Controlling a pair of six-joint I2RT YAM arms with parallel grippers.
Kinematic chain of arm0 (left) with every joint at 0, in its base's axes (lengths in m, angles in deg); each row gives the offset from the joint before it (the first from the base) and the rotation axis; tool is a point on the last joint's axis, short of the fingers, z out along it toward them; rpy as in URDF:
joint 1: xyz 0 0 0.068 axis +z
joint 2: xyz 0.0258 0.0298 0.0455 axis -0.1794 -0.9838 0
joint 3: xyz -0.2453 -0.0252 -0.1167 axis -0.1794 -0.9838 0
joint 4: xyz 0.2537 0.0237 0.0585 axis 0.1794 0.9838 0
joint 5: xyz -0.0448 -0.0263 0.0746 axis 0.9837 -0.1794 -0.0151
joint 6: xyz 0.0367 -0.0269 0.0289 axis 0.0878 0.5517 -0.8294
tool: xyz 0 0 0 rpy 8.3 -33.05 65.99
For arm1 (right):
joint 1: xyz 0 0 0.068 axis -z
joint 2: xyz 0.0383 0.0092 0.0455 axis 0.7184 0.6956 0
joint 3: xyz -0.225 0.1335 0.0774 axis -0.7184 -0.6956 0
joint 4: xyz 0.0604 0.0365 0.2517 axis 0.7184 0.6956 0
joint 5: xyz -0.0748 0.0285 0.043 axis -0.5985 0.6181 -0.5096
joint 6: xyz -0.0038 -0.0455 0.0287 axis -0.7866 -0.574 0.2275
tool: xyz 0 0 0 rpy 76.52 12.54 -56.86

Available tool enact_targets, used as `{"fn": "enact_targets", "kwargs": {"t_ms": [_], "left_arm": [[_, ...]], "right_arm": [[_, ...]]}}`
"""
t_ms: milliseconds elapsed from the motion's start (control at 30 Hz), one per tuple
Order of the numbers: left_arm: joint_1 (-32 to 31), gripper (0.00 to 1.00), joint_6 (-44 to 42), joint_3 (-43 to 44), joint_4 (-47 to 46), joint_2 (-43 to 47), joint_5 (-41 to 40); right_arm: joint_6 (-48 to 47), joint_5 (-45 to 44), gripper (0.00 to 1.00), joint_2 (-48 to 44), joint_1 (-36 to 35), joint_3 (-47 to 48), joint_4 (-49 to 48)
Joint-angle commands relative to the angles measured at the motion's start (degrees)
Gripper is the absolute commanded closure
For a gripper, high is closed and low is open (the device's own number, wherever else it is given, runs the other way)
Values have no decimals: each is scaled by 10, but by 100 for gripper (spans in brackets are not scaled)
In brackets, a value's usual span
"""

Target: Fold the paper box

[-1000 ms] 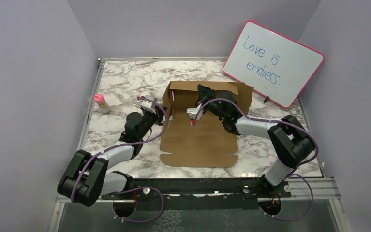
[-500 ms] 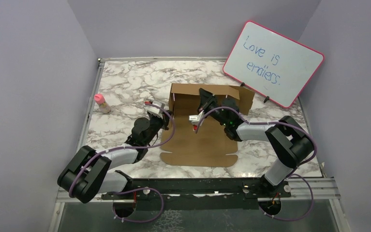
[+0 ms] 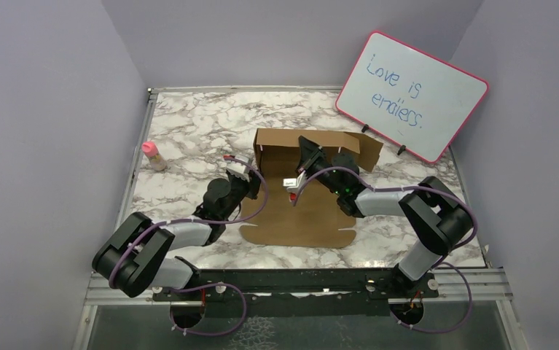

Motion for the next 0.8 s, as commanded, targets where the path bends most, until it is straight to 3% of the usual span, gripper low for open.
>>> {"fn": "enact_targets", "kwargs": {"t_ms": [0, 200, 400, 633, 767], "left_arm": [[-6, 71, -1, -9, 34, 27, -30], [-6, 59, -6, -13, 36, 75, -27], [-5, 40, -12, -23, 43, 161, -46], [5, 36, -20, -28, 18, 214, -71], [52, 33, 17, -54, -32, 209, -90]], "right_arm": [[-6, 18, 99, 1, -12, -18, 32], [-3, 15, 99, -7, -12, -15, 45], [1, 8, 99, -5, -12, -16, 48], [7, 6, 99, 0, -12, -12, 60], [11, 3, 99, 2, -12, -9, 66]]}}
